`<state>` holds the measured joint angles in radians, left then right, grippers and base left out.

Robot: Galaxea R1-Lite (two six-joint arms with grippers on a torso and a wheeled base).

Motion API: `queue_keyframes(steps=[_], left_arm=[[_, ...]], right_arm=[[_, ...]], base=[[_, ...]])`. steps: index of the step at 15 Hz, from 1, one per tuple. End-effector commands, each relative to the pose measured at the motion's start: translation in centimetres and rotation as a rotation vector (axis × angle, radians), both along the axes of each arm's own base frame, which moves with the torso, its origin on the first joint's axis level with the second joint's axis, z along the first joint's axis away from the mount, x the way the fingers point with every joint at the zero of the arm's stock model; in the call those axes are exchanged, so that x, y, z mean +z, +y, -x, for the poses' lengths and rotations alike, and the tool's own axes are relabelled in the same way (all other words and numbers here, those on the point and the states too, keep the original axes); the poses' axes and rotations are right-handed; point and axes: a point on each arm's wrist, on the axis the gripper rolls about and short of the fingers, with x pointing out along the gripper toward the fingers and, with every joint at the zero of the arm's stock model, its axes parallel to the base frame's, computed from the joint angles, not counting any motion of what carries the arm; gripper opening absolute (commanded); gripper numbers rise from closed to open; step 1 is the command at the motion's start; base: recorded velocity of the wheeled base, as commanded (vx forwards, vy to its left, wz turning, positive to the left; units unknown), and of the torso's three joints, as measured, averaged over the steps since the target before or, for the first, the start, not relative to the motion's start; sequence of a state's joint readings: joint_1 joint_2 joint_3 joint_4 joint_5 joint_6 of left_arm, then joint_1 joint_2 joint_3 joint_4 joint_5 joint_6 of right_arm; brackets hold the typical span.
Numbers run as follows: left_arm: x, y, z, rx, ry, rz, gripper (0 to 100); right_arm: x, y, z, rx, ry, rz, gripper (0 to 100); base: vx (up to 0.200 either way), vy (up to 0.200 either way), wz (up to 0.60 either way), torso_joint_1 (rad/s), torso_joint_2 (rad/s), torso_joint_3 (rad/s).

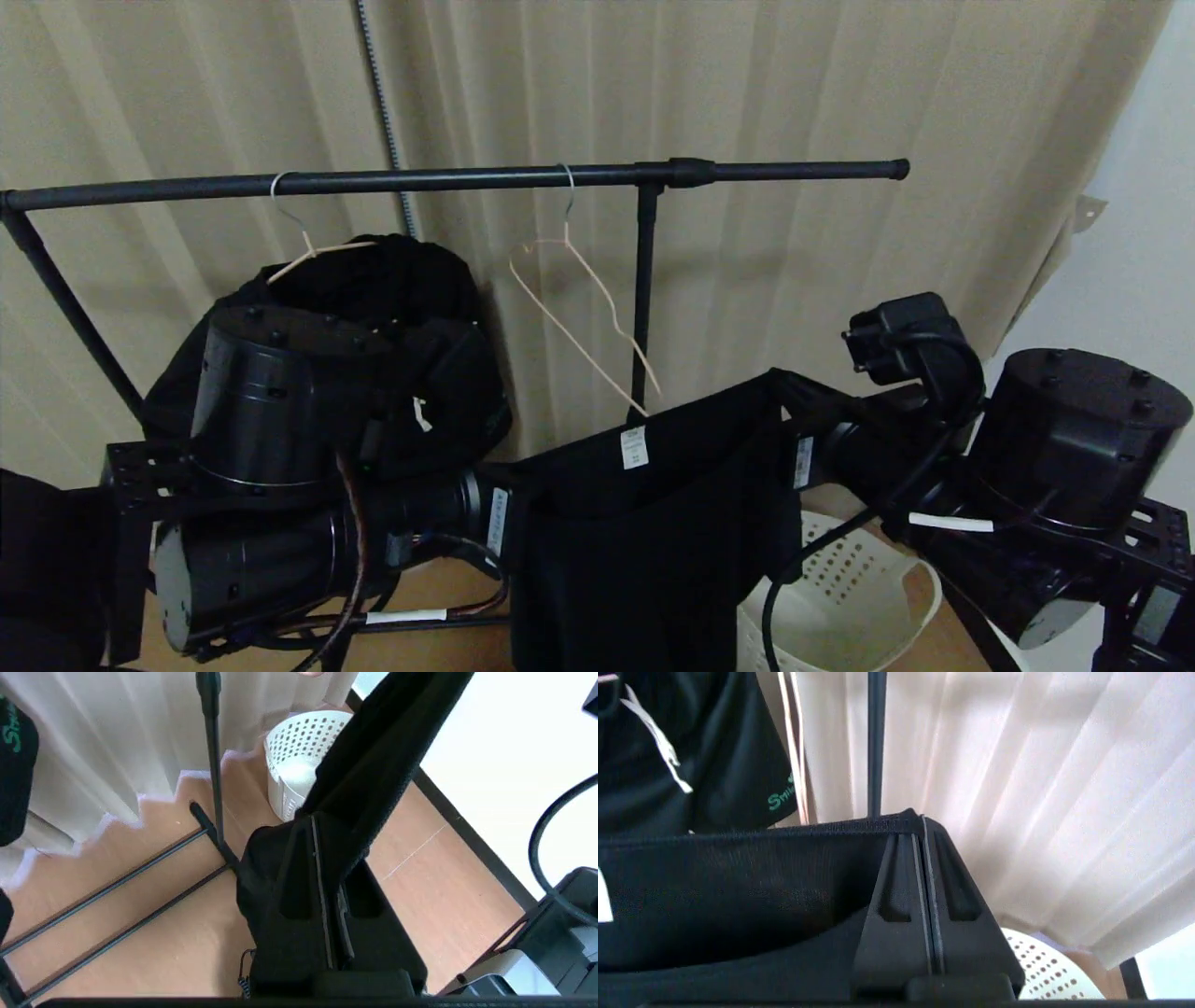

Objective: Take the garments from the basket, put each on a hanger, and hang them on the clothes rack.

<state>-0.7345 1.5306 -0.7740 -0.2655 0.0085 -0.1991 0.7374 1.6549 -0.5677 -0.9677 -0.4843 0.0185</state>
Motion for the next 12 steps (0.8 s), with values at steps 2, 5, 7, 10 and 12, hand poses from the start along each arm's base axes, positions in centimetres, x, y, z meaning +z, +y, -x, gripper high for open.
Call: queue_keyframes(steps=[2, 5, 7, 10, 12], left_arm=[[-0.2, 0.1, 0.3, -0.061, -0.003, 0.045, 0], [-0.2, 0.1, 0.3, -0.065, -0.012, 0.051, 100], [0.3, 0.7, 1.0, -0.063, -0.027, 0.068, 100], [0.9, 1.6, 1.7, -0.047, -0.051, 0.082, 100], [0.9, 1.9, 1.6, -0.019, -0.059, 0.074, 100]], right_arm=[[0.3, 0.0, 0.4, 0.011, -0.009, -0.008, 0], [0.4, 0.1, 0.6, 0.018, -0.010, -0.009, 0], [0.8, -0.1, 0.8, 0.020, -0.022, -0.021, 0], [1.6, -1.9, 1.2, -0.023, -0.045, -0.037, 0], [1.8, -2.9, 1.7, -0.041, -0.051, -0.039, 0]], base=[[0.000, 0.000, 0.00, 0.000, 0.00, 0.000], [0.000, 0.000, 0.00, 0.000, 0.00, 0.000], [0.000, 0.000, 0.00, 0.000, 0.00, 0.000], [0.000, 0.000, 0.00, 0.000, 0.00, 0.000], [0.000, 0.000, 0.00, 0.000, 0.00, 0.000]])
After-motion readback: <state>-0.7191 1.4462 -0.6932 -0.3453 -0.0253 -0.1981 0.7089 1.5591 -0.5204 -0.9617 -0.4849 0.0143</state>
